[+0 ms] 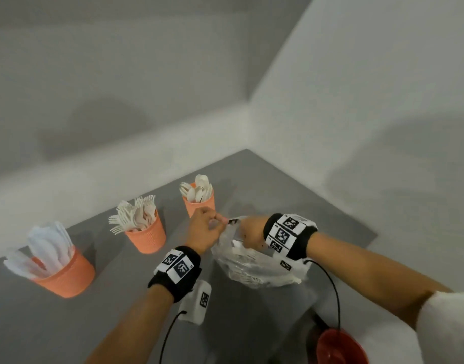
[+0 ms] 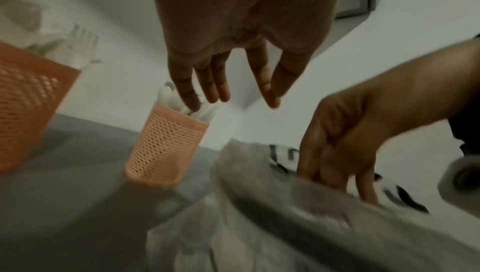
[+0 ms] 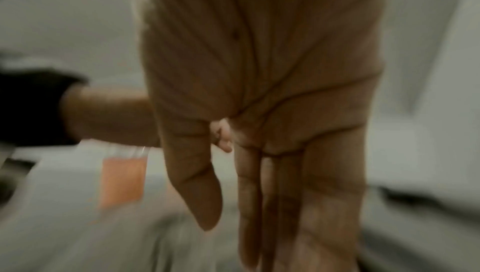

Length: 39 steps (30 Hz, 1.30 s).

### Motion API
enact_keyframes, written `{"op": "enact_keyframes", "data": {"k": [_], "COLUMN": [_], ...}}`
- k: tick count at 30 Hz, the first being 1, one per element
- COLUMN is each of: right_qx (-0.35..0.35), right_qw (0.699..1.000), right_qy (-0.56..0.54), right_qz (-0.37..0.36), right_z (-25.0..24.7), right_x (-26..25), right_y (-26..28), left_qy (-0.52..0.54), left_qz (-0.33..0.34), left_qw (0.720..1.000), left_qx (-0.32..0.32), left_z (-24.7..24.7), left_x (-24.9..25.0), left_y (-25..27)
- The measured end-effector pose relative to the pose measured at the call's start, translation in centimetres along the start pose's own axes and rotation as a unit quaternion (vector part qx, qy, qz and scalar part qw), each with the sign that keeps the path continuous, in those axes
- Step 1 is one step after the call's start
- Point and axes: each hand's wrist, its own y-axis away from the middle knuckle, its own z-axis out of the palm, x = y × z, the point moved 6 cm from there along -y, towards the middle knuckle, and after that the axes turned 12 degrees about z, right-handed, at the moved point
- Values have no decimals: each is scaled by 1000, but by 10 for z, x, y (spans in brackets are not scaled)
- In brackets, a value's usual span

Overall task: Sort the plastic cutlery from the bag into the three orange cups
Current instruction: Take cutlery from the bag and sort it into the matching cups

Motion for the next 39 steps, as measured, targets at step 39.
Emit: {"op": "enact_keyframes", "data": {"k": [39], "right_qx": [4], "right_qw": [991], "right_qy": [-135], "right_qz": [15], "right_z": [73], "right_x": [52], "right_y": [-37], "left_qy": [-282], "left_qz": [-116], "left_qw": [936], "left_qx": [-173], "left_z": [27], "left_x": [2], "left_y": [49]}}
